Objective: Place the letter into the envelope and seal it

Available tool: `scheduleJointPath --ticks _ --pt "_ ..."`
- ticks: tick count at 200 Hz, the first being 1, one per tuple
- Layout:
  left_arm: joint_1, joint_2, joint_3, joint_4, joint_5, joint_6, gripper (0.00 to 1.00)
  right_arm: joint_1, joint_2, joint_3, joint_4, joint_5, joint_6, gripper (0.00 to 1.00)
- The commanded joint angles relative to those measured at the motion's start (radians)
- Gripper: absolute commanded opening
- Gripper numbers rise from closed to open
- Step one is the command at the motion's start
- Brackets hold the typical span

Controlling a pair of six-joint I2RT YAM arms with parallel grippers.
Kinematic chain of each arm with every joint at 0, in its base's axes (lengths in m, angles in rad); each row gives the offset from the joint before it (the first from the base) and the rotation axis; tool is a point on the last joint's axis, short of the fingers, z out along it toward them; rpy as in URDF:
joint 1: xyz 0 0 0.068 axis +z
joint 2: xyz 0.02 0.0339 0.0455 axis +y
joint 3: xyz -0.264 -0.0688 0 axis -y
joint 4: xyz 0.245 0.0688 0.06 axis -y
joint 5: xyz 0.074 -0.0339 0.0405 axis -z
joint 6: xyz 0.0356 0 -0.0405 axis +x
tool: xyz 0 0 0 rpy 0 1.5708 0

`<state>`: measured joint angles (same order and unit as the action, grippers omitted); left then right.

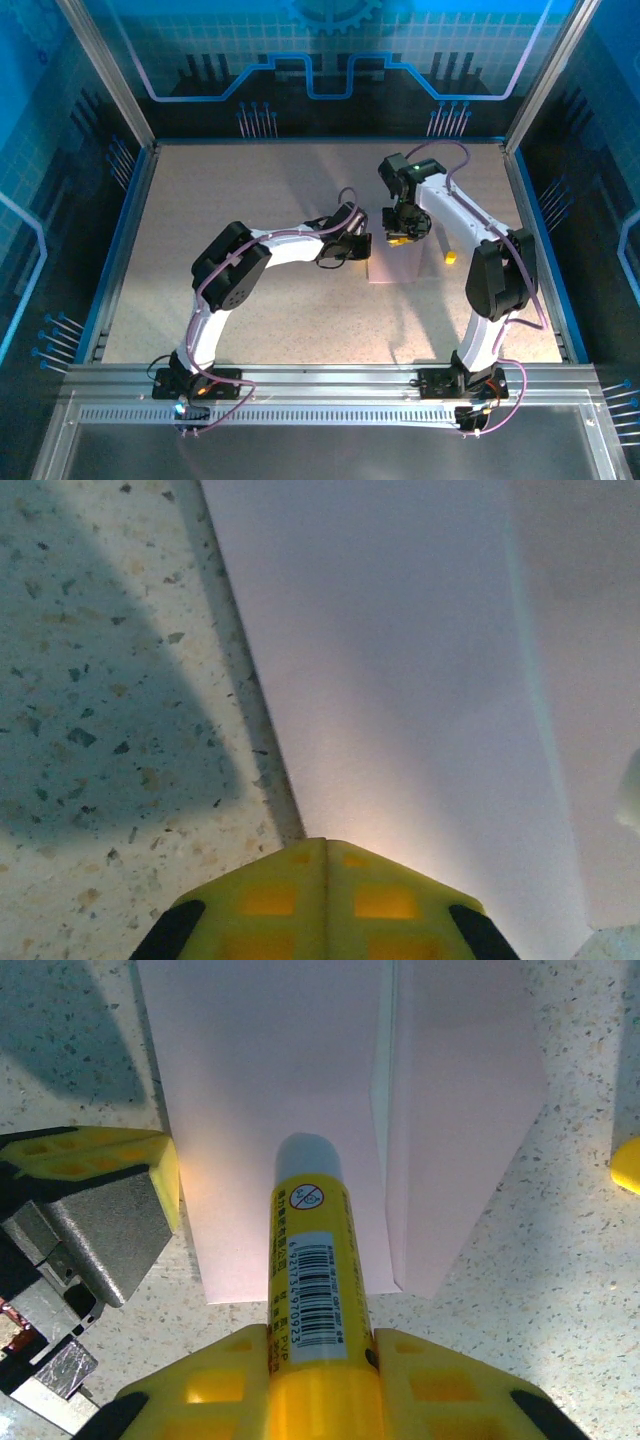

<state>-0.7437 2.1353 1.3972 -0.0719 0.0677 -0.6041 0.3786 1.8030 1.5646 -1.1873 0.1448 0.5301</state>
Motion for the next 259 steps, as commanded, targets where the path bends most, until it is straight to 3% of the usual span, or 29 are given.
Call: scheduleJointPath --ticks 1,259 --pt "-0.008 0.033 0.027 0.006 0.015 -0.010 0.00 -0.019 0.011 -0.016 0.001 -0.022 -0.013 0.08" --pt "-0.007 0.055 0.051 -0.076 0.014 0.081 0.00 -0.055 0.240 0.110 -0.058 0.015 -0.056 0.07"
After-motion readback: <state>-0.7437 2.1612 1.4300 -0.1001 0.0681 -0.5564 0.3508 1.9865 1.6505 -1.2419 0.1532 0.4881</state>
